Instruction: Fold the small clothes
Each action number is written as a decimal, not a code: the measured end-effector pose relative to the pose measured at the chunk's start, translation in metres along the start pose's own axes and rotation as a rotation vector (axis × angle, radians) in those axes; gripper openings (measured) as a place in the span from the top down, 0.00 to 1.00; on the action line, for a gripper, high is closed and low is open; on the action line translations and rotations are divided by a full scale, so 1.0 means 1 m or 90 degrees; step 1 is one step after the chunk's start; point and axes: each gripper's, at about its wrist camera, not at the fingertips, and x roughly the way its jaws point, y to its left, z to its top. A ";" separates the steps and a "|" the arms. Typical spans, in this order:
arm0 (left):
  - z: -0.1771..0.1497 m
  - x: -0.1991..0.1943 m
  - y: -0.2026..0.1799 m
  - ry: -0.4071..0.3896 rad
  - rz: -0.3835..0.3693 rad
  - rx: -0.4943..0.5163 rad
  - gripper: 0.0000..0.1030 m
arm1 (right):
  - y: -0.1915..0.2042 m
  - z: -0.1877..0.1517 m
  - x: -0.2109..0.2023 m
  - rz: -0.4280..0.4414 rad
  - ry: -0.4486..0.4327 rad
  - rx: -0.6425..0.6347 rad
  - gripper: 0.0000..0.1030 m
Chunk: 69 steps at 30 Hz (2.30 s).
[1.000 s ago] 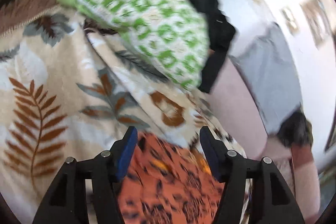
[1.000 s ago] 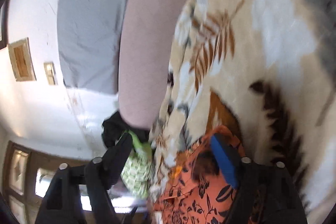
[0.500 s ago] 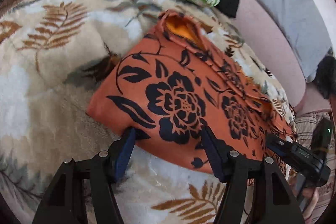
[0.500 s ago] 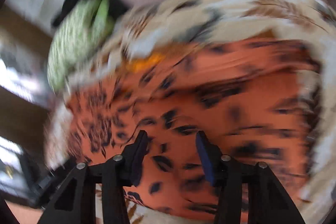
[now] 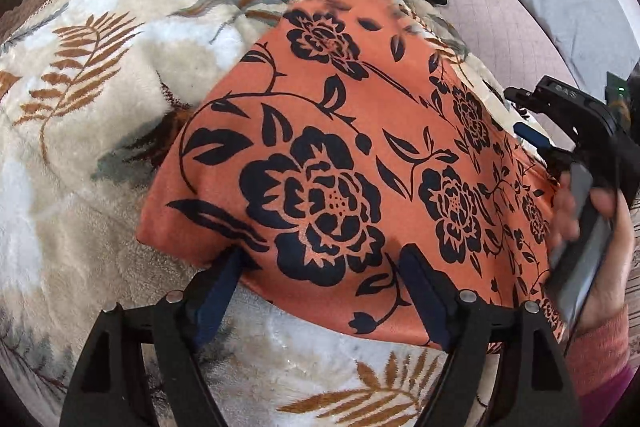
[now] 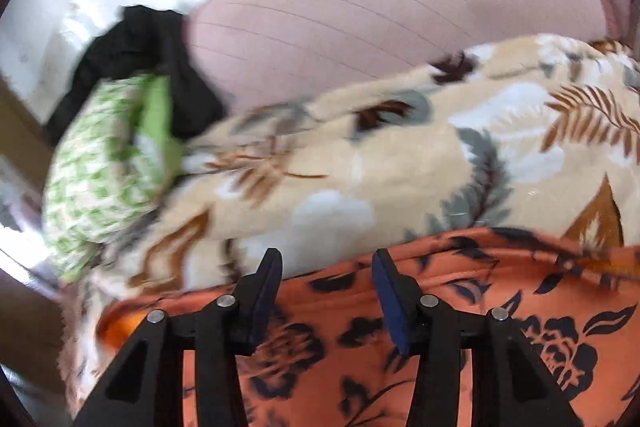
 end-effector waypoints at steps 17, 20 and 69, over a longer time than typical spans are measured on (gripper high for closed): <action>-0.010 0.000 -0.007 0.002 0.036 0.076 0.18 | -0.130 -0.126 -0.122 -0.112 0.005 0.027 0.51; -0.012 -0.002 -0.011 -0.011 0.060 0.087 0.18 | -0.136 -0.139 -0.134 -0.092 0.001 -0.005 0.51; -0.027 0.014 -0.053 -0.119 0.201 0.251 0.00 | -0.088 -0.185 -0.122 -0.219 0.057 -0.147 0.25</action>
